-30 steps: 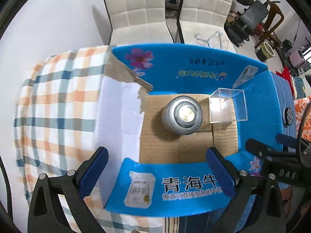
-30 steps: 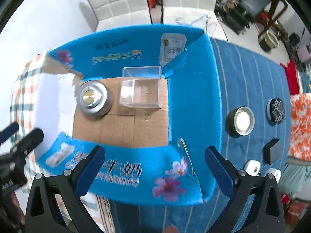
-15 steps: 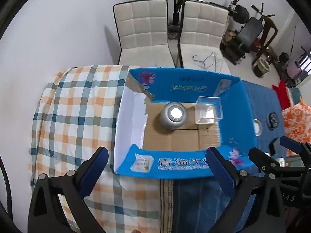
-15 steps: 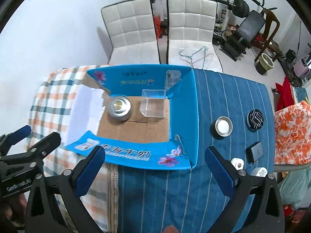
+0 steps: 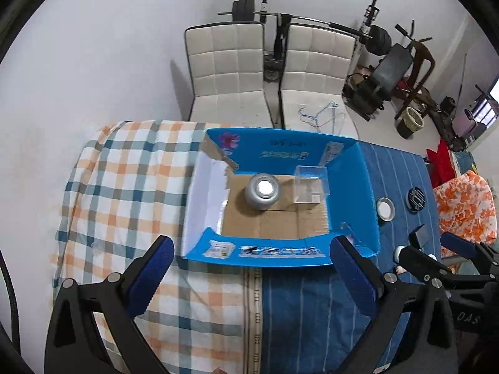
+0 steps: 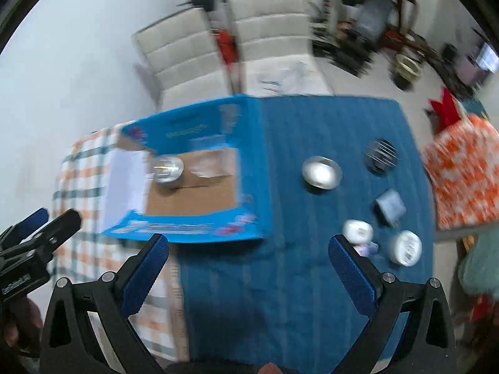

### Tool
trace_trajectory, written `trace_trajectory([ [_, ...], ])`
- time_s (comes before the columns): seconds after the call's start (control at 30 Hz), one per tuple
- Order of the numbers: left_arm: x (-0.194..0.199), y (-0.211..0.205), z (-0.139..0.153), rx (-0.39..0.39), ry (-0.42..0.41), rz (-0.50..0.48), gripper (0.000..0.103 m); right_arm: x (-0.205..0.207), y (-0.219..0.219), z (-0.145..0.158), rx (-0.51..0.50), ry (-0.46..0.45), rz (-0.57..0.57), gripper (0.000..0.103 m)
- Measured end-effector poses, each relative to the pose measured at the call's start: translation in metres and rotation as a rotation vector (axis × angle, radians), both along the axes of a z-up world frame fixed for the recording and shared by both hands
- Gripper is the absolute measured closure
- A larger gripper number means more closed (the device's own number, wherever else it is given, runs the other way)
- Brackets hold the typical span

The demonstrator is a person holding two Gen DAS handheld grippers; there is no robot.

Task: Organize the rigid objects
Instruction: 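Grasp the white round cream jar with the right gripper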

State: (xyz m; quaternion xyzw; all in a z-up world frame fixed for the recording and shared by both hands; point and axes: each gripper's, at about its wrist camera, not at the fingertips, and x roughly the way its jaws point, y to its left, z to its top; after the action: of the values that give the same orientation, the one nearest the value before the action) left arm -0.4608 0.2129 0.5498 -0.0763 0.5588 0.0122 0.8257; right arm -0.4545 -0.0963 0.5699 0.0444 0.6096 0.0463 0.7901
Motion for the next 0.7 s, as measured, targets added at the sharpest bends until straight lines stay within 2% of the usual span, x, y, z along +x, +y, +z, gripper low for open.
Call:
trace_trajectory([
  [0.1, 0.006, -0.029, -0.006, -0.023, 0.015, -0.048, 0.000, -0.005, -0.058, -0.017, -0.039, 0.035, -0.111, 0.000],
  [0.23, 0.014, -0.091, -0.020, -0.057, 0.043, -0.159, 0.000, -0.014, -0.139, -0.043, -0.082, 0.090, -0.259, 0.000],
  [0.43, 0.025, -0.203, -0.061, -0.079, 0.122, -0.329, 0.000, -0.017, -0.240, -0.101, -0.086, 0.177, -0.408, 0.000],
  [0.6, 0.033, -0.281, -0.105, -0.091, 0.201, -0.421, 0.000, -0.006, -0.289, -0.170, -0.089, 0.275, -0.480, 0.000],
  [0.7, 0.043, -0.323, -0.131, -0.055, 0.243, -0.454, 0.000, 0.002, -0.303, -0.214, -0.048, 0.355, -0.511, 0.000],
])
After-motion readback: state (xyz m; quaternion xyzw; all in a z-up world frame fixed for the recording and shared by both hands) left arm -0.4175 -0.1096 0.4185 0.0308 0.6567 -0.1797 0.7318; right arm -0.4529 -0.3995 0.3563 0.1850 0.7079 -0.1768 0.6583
